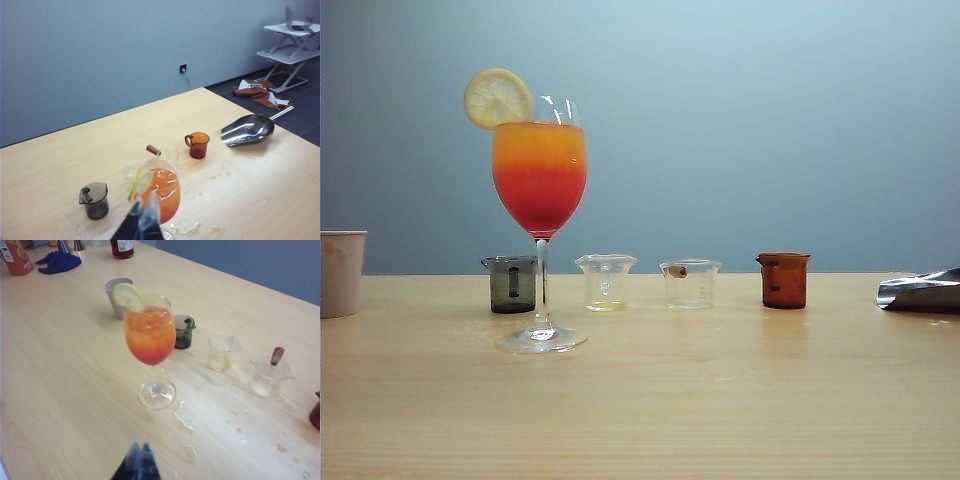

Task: Pick up the lemon slice from the paper cup on the left and carefully insert it into the rim of the goblet.

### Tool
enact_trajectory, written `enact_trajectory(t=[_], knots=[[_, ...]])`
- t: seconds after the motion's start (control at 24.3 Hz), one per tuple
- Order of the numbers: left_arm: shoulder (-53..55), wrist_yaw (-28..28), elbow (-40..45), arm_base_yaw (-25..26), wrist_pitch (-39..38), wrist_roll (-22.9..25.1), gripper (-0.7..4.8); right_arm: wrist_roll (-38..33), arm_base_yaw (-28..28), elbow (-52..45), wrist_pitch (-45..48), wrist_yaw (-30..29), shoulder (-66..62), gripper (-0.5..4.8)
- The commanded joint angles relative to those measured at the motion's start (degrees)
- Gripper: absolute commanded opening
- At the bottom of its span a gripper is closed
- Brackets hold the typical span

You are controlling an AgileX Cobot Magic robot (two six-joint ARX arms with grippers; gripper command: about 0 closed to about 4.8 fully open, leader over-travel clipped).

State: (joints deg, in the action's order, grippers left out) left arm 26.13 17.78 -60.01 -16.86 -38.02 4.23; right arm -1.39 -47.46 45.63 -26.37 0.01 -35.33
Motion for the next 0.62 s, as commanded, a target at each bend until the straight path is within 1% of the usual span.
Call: enact_trajectory(t=[0.04,0.16,0.29,0.41,0.45,0.49,0.62], knots=[[-3.3,0.0,1.84,0.0,0.74,-0.28,-0.06,-0.52,0.0,-3.3,1.11,0.02,4.44,-0.05],[-6.49,-0.04,3.48,0.0,0.85,-0.63,-0.06,-1.07,0.0,-6.62,1.38,0.04,8.9,-0.05],[-9.25,-1.57,6.43,0.0,2.47,-4.04,-0.06,-2.05,0.02,-11.34,2.19,1.31,14.19,-0.05],[-9.84,-1.49,9.05,0.0,4.74,-5.81,-0.06,-2.08,0.04,-14.51,4.63,1.42,16.52,-0.05],[-9.97,-1.42,10.01,0.0,5.79,-6.29,-0.06,-2.1,0.04,-15.82,5.88,1.42,17.29,-0.05],[-10.01,-1.05,12.15,0.0,8.5,-6.64,-0.06,-2.1,0.04,-17.88,7.74,1.42,18.27,-0.05],[-10.05,-1.07,15.85,0.0,12.68,-7.82,-0.06,-3.26,0.04,-21.09,9.79,1.55,19.32,-0.05]])
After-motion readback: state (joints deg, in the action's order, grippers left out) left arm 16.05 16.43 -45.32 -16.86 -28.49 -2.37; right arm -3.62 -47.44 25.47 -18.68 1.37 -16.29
